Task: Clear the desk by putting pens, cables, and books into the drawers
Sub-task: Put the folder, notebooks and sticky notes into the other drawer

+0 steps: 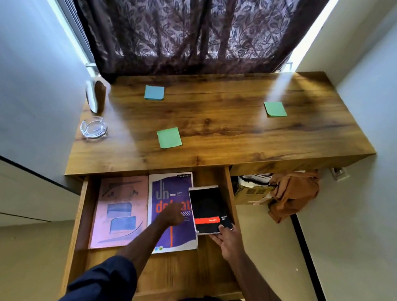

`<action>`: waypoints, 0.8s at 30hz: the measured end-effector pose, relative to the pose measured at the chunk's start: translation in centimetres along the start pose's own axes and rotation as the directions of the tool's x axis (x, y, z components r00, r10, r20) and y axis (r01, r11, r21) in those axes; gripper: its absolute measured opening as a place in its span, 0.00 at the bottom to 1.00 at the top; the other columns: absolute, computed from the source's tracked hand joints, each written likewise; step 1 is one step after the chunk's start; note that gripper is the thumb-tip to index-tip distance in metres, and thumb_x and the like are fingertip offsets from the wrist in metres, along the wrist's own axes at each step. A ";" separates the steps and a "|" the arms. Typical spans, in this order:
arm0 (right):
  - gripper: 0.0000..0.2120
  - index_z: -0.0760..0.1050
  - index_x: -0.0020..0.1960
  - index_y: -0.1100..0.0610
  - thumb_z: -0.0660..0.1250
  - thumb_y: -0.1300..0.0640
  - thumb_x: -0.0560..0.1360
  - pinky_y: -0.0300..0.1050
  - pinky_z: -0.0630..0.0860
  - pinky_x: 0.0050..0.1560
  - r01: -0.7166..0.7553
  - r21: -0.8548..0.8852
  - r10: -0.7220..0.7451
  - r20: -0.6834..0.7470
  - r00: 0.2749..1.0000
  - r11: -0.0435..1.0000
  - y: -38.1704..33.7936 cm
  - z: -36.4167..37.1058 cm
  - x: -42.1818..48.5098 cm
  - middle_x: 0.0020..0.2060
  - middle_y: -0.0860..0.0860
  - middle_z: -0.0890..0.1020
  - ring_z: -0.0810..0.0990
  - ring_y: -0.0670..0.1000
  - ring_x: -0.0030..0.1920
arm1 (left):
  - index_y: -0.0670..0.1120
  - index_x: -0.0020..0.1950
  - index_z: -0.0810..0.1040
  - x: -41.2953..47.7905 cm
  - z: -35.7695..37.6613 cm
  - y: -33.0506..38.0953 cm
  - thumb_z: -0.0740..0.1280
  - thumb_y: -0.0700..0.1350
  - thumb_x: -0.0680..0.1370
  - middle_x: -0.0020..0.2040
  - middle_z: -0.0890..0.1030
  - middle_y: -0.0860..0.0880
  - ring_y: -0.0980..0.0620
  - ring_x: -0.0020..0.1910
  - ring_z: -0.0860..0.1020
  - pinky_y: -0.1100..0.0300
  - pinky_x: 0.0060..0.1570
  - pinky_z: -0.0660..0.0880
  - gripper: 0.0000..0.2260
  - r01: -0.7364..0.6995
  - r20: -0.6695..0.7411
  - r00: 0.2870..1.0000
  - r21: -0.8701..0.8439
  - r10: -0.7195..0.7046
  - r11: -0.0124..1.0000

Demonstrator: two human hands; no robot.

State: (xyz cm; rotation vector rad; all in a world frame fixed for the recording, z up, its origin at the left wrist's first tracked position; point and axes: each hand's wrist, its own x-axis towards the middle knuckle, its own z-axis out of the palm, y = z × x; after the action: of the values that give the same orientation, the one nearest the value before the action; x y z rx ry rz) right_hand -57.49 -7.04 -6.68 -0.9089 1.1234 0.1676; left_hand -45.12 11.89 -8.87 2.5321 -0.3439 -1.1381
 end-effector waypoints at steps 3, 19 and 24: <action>0.21 0.65 0.71 0.65 0.62 0.71 0.80 0.62 0.79 0.53 -0.042 0.048 0.047 -0.096 0.994 0.998 0.9 0.4 0.3 0.62 0.66 0.77 0.80 0.66 0.59 | 0.37 0.74 0.68 0.1 1.0 -1.1 0.65 0.37 0.78 0.73 0.71 0.37 0.40 0.71 0.72 0.54 0.68 0.71 0.23 0.050 0.109 0.992 0.109 -0.062 0.993; 0.23 0.71 0.66 0.66 0.69 0.52 0.79 0.54 0.81 0.53 -0.199 -0.151 0.103 -0.481 0.870 0.968 3.9 2.6 3.0 0.56 0.63 0.80 0.82 0.62 0.55 | 0.40 0.72 0.70 1.4 2.3 -3.2 0.67 0.35 0.77 0.70 0.73 0.40 0.42 0.66 0.74 0.54 0.63 0.74 0.23 -0.048 0.126 0.992 0.252 0.017 0.967; 0.18 0.76 0.62 0.67 0.68 0.57 0.76 0.59 0.79 0.57 -0.232 -0.241 0.154 -0.304 0.940 0.943 4.5 0.8 3.2 0.57 0.66 0.80 0.81 0.66 0.58 | 0.40 0.73 0.69 1.6 2.7 -3.2 0.66 0.36 0.78 0.71 0.72 0.40 0.41 0.70 0.72 0.52 0.66 0.72 0.23 -0.078 0.098 0.994 0.311 0.049 0.947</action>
State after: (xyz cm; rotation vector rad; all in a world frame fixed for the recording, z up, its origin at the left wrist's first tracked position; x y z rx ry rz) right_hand -57.87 -4.58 -11.66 -1.0896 1.4827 0.3730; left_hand -45.85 13.72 -12.89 2.7201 -0.6756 -1.2605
